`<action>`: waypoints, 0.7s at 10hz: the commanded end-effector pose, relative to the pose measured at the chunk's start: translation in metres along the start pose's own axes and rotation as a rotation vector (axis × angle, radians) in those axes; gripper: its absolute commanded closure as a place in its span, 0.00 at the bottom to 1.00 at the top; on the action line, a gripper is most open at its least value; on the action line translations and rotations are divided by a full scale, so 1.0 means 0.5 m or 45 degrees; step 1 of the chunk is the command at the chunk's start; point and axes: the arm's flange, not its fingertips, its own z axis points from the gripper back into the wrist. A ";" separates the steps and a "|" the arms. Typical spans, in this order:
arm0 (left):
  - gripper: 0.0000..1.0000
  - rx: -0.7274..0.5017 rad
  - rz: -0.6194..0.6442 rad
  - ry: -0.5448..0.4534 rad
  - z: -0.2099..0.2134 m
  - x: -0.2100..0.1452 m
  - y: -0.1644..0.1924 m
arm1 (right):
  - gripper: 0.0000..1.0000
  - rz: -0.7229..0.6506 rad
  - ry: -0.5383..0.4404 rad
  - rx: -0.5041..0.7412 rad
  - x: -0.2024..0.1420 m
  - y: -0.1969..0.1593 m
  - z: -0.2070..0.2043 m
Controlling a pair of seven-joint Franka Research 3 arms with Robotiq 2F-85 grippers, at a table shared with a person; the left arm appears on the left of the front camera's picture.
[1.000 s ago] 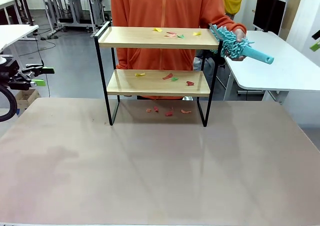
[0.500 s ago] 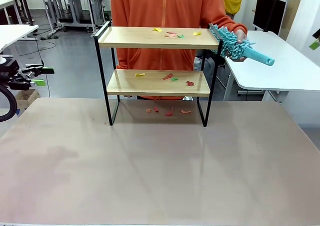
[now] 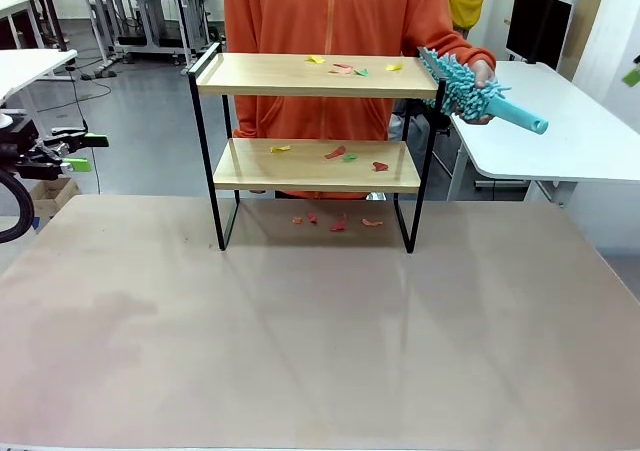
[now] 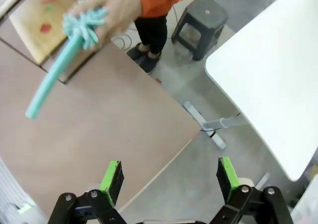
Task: Clean the shelf.
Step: Pick up the Duster handed by the human.
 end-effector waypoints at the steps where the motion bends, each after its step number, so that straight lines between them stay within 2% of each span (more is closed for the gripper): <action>1: 0.00 -0.002 -0.003 0.001 0.001 0.003 0.000 | 0.00 -0.259 0.063 0.083 0.046 0.081 0.039; 3: 0.00 -0.002 -0.003 0.001 0.001 0.003 0.000 | 0.00 -0.391 0.072 0.206 0.071 0.157 0.037; 5: 0.00 -0.002 -0.003 0.001 0.001 0.003 0.000 | 0.00 -0.488 0.018 0.219 0.093 0.243 0.032; 7: 0.00 -0.002 -0.003 0.001 0.001 0.003 0.000 | 0.00 -0.534 -0.020 0.151 0.112 0.324 0.010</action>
